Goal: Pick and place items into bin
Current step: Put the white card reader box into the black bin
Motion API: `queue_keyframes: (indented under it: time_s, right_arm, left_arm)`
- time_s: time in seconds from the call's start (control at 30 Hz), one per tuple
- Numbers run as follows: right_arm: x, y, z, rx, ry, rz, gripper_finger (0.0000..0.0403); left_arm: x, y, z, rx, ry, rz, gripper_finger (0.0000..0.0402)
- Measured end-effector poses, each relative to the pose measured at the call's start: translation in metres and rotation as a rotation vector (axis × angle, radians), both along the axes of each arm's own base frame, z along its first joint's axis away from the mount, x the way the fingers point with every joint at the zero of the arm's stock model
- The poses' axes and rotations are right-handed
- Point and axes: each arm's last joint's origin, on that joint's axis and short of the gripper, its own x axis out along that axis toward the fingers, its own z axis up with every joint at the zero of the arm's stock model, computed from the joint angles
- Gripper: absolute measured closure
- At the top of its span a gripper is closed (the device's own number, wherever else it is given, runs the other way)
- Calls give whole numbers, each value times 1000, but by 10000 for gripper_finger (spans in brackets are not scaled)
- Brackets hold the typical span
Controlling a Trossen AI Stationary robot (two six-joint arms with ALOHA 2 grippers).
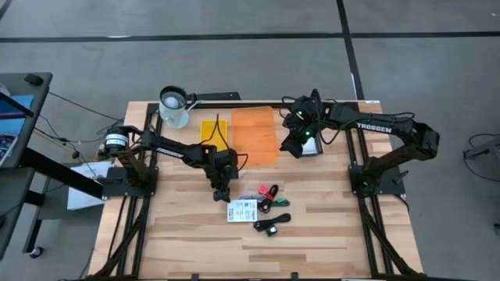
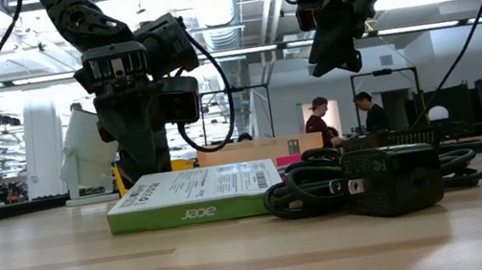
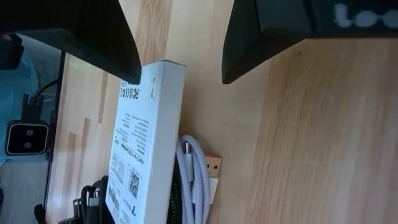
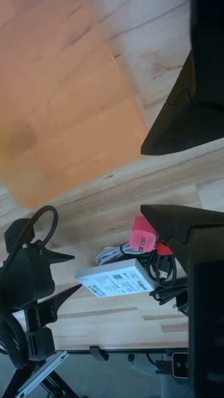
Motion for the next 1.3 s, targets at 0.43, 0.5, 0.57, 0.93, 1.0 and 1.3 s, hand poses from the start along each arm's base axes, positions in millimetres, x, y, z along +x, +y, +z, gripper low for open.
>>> queue_keyframes:
  time_s: [0.43,0.5,0.57,0.93,1.0,1.3]
  right_arm:
    - [0,0,0,0,0,0,269]
    - [0,0,0,0,0,0,270]
    - [0,0,0,1,3,0,270]
    - [2,9,-1,8,20,32,270]
    - [2,11,-1,8,20,38,269]
    - [2,11,-1,7,20,40,270]
  left_arm:
    - [2,-3,-5,-3,14,3,187]
    - [3,-4,-11,-29,30,-1,187]
    - [5,-4,-15,-48,27,-3,187]
    - [14,-6,-21,-115,-23,-16,187]
    - [14,-6,-21,-118,-24,-18,187]
    - [14,-10,-21,-141,-15,-28,187]
